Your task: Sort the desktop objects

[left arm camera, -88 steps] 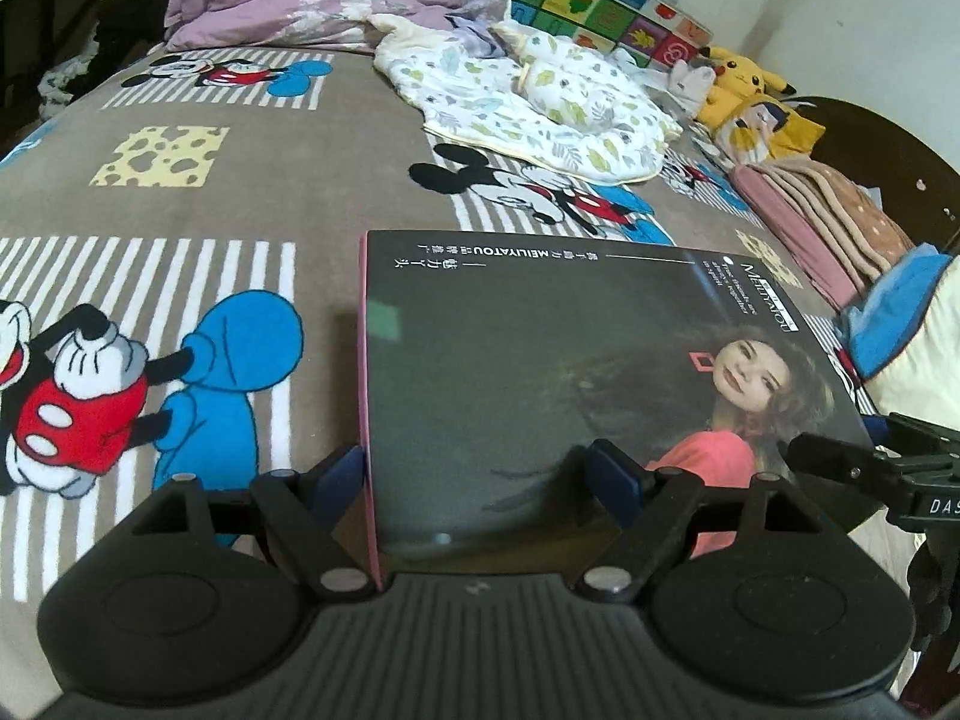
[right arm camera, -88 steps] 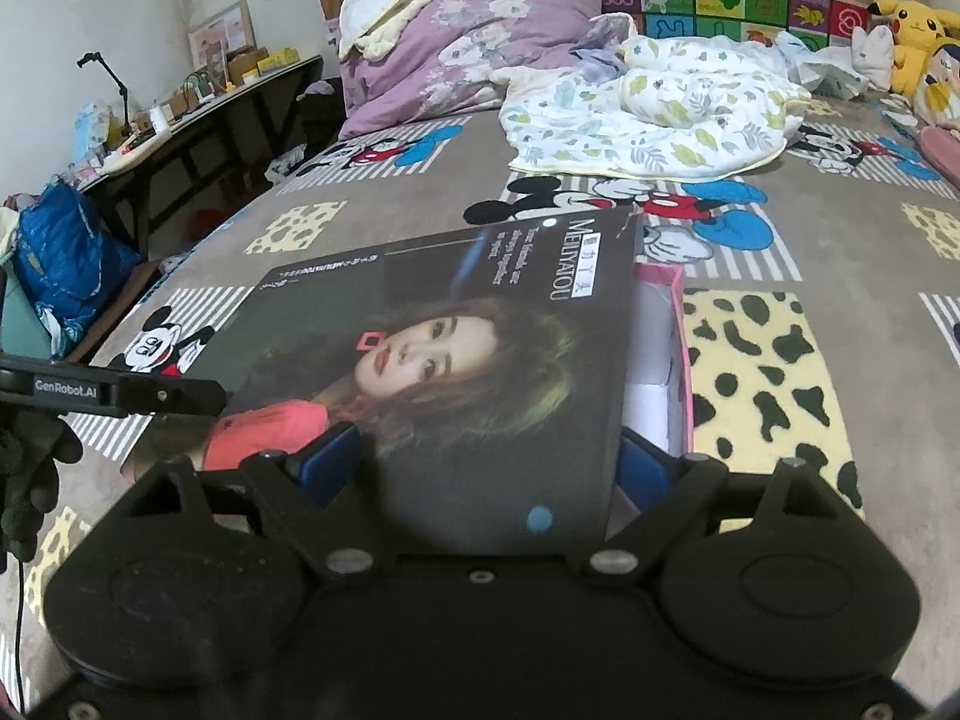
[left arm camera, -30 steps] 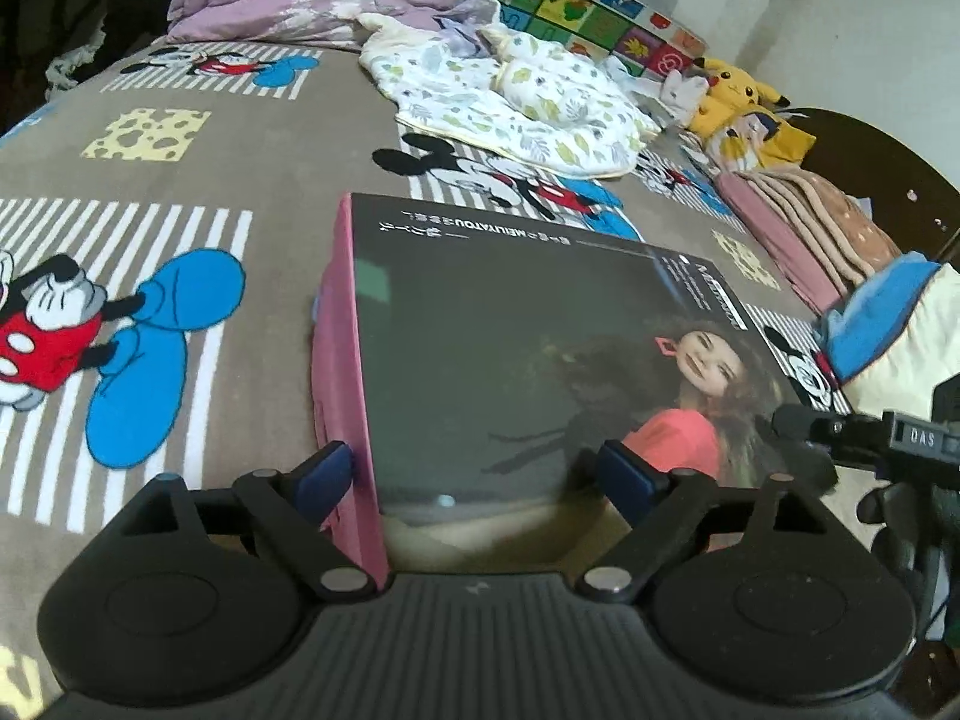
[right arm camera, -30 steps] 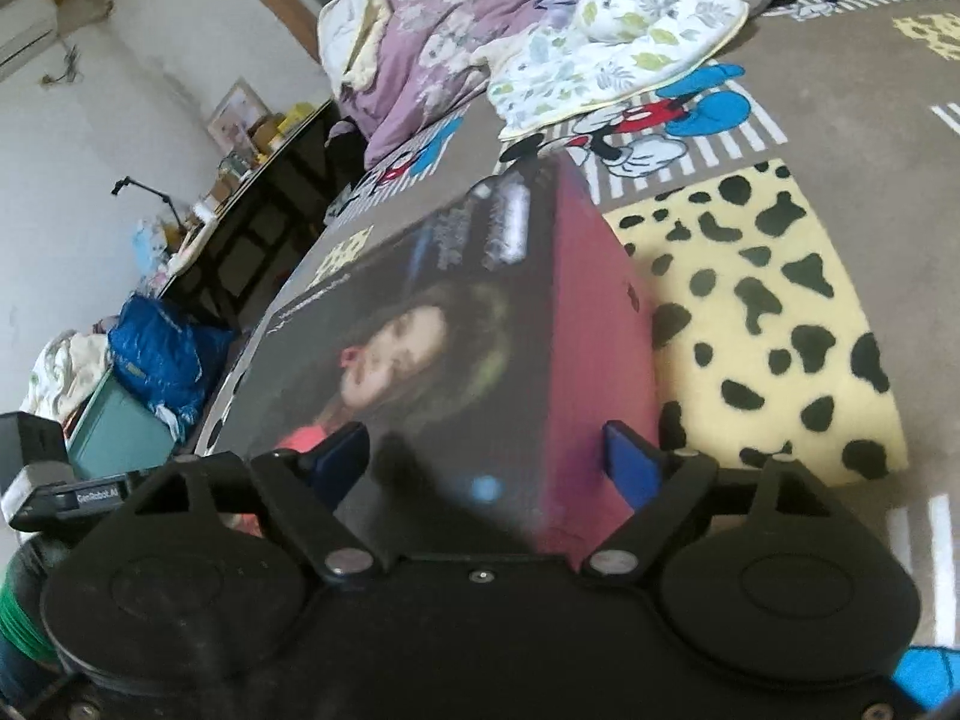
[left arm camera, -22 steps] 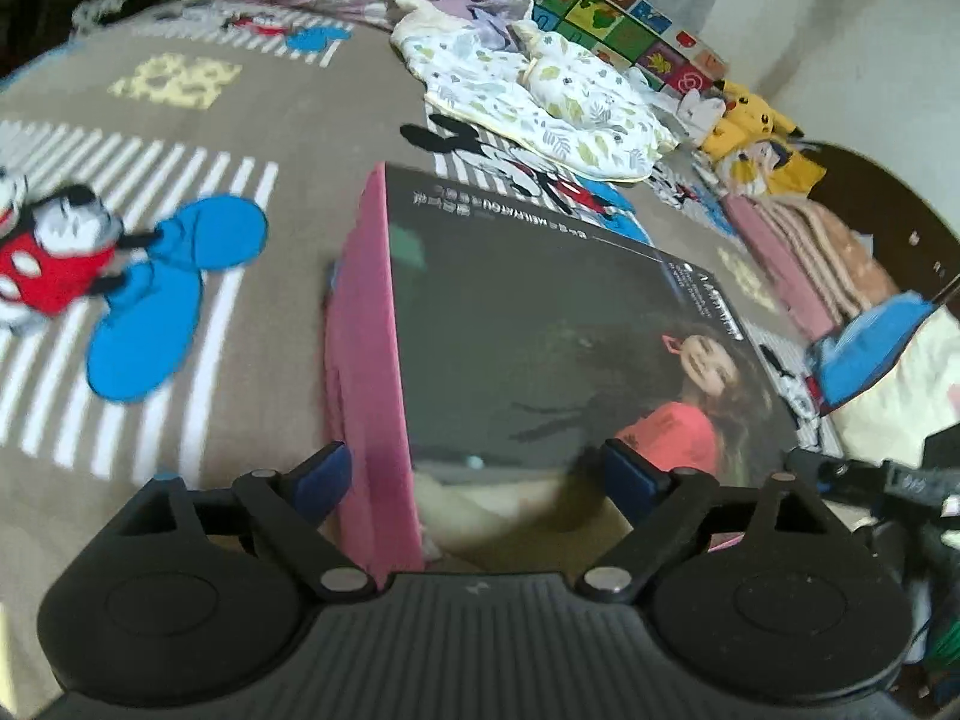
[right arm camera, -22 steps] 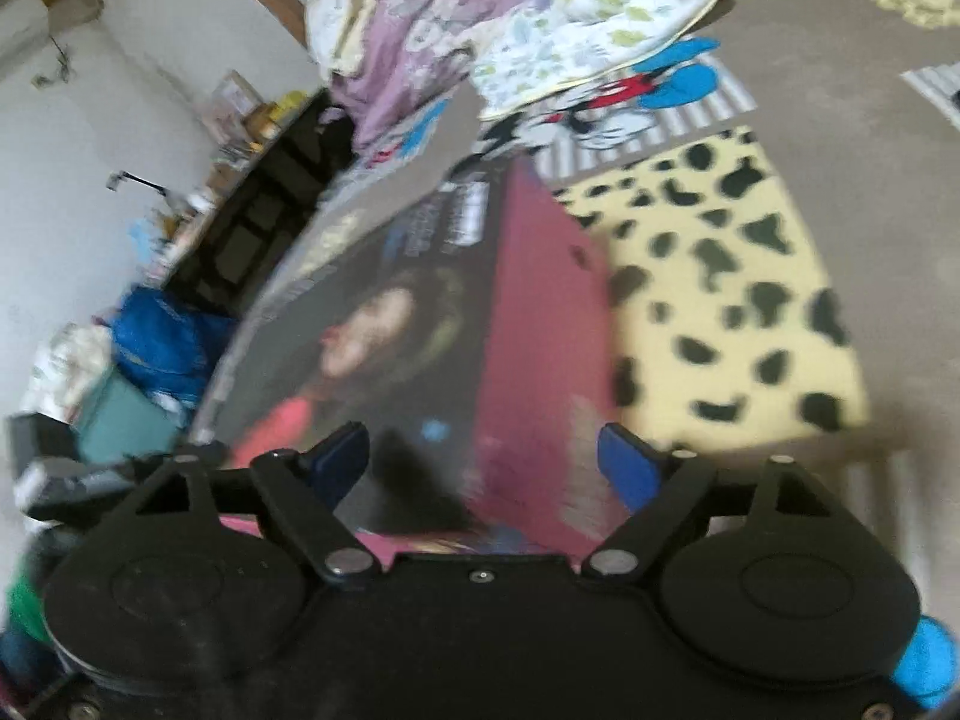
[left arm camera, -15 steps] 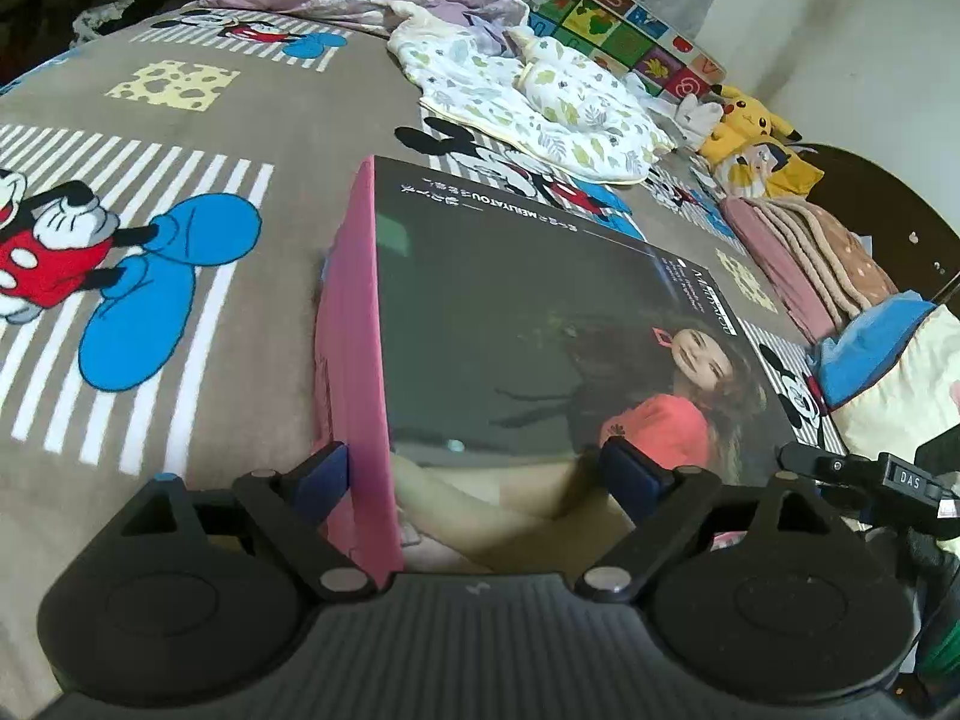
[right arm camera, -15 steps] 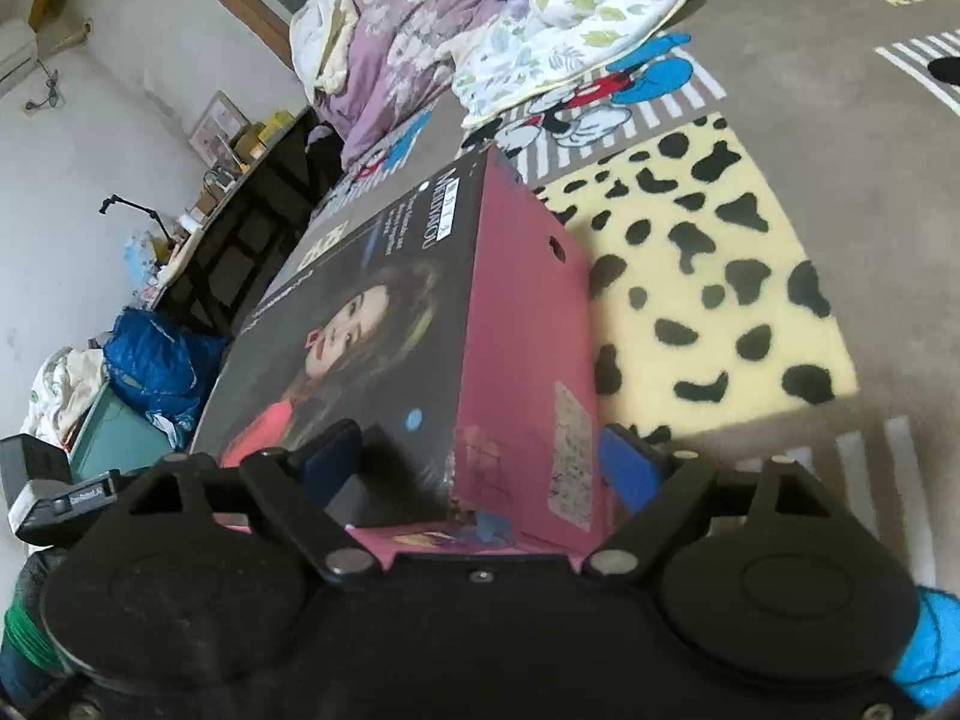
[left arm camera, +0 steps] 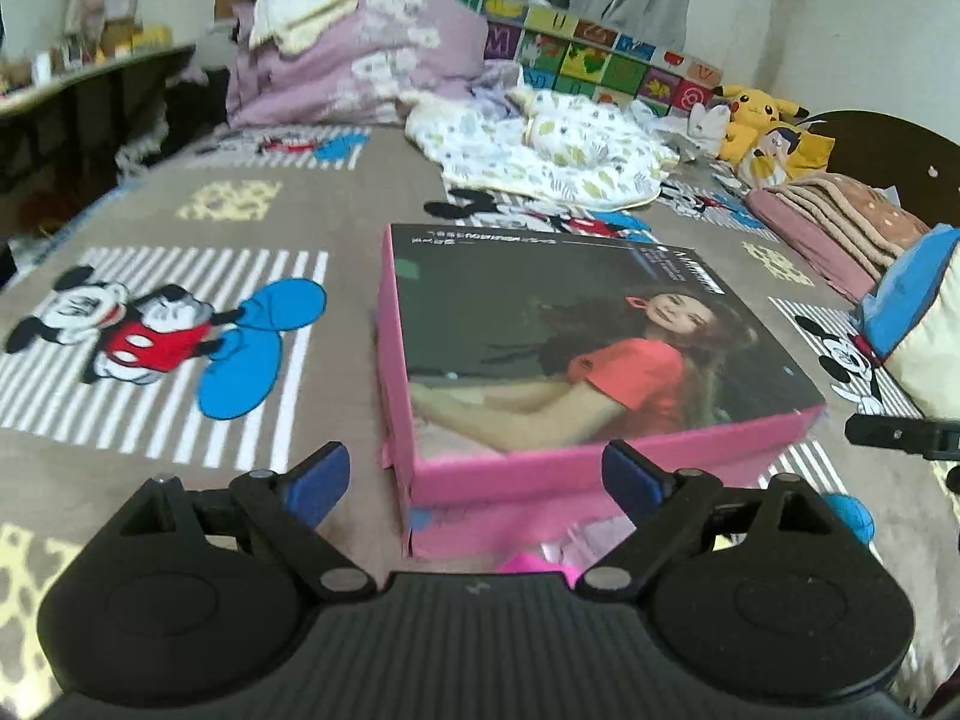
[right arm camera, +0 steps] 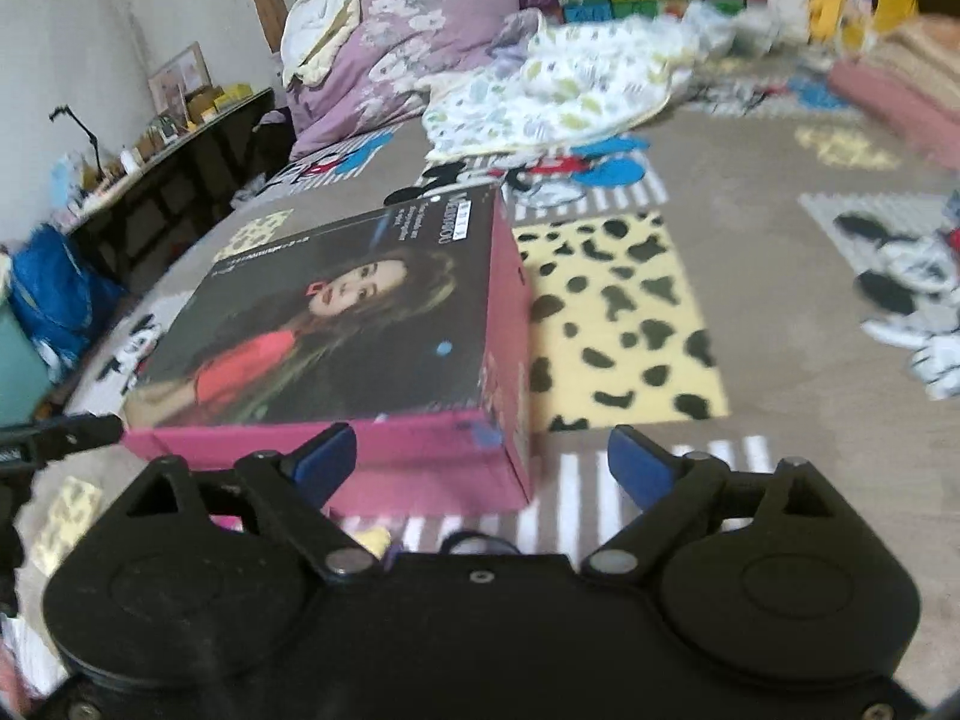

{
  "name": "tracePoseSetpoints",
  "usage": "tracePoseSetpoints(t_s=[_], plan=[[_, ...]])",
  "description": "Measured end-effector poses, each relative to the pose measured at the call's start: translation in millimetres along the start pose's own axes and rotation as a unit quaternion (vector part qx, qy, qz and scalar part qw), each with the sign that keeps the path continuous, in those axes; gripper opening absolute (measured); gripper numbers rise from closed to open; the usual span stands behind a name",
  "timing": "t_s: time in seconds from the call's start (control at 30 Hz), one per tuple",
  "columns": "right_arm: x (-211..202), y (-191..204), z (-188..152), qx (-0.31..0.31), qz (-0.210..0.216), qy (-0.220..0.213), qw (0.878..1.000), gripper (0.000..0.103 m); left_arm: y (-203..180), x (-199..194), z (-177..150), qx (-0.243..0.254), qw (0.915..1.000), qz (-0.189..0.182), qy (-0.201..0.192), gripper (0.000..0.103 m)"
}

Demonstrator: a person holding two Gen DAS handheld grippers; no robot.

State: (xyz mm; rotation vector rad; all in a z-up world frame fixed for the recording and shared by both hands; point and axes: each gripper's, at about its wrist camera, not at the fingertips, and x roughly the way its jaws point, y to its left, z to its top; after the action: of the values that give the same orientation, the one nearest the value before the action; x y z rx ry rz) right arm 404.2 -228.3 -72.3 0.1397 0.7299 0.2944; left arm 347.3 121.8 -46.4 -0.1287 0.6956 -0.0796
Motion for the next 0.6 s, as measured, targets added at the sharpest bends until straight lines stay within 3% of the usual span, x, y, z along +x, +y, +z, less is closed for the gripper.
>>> tracePoseSetpoints(t_s=[0.2, 0.47, 0.6], plan=[[-45, 14, -25, -0.012, -0.033, -0.013, 0.999, 0.098, -19, -36, -27, 0.006, 0.9998, 0.018, -0.003, 0.091], [-82, 28, -57, -0.03, -0.062, -0.001, 0.998, 0.098, -41, -84, -57, -0.004, 0.9986, 0.052, 0.001, 0.091], [-98, 34, -73, -0.031, -0.071, 0.008, 0.997, 0.098, -52, -108, -68, 0.004, 0.9986, 0.052, -0.003, 0.091]])
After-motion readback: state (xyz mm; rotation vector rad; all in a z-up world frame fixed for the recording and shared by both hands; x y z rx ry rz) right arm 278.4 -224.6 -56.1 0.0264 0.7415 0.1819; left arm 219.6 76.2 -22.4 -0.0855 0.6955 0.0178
